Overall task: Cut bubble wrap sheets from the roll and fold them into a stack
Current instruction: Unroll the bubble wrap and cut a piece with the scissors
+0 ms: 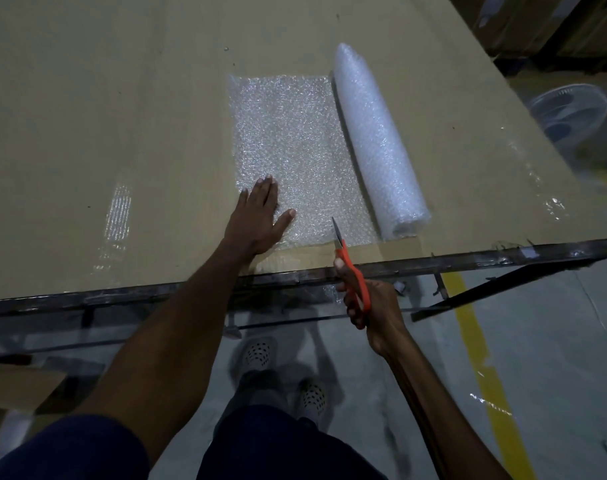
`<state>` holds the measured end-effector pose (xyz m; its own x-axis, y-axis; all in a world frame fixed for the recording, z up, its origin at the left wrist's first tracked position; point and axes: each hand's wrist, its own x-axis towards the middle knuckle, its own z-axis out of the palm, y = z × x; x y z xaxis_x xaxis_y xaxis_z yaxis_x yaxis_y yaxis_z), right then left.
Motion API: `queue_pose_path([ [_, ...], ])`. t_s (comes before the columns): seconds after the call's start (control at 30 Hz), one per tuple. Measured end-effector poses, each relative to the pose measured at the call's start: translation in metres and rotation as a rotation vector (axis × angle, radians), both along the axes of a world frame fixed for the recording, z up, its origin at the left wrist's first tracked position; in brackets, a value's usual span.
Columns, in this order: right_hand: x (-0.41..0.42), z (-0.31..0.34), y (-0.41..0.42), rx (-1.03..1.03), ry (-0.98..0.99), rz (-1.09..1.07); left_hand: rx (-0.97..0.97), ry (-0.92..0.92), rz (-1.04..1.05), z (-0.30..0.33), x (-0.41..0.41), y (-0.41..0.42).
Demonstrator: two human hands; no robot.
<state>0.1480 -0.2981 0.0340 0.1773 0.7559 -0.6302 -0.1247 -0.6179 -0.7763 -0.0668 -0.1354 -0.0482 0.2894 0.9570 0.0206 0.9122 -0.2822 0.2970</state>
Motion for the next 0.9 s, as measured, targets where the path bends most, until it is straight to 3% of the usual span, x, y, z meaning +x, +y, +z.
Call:
queue_pose_path([
  [0.9,0.003,0.003,0.017,0.019,-0.062,0.039,-0.003,0.002,0.003,-0.002,-0.001,-0.002],
])
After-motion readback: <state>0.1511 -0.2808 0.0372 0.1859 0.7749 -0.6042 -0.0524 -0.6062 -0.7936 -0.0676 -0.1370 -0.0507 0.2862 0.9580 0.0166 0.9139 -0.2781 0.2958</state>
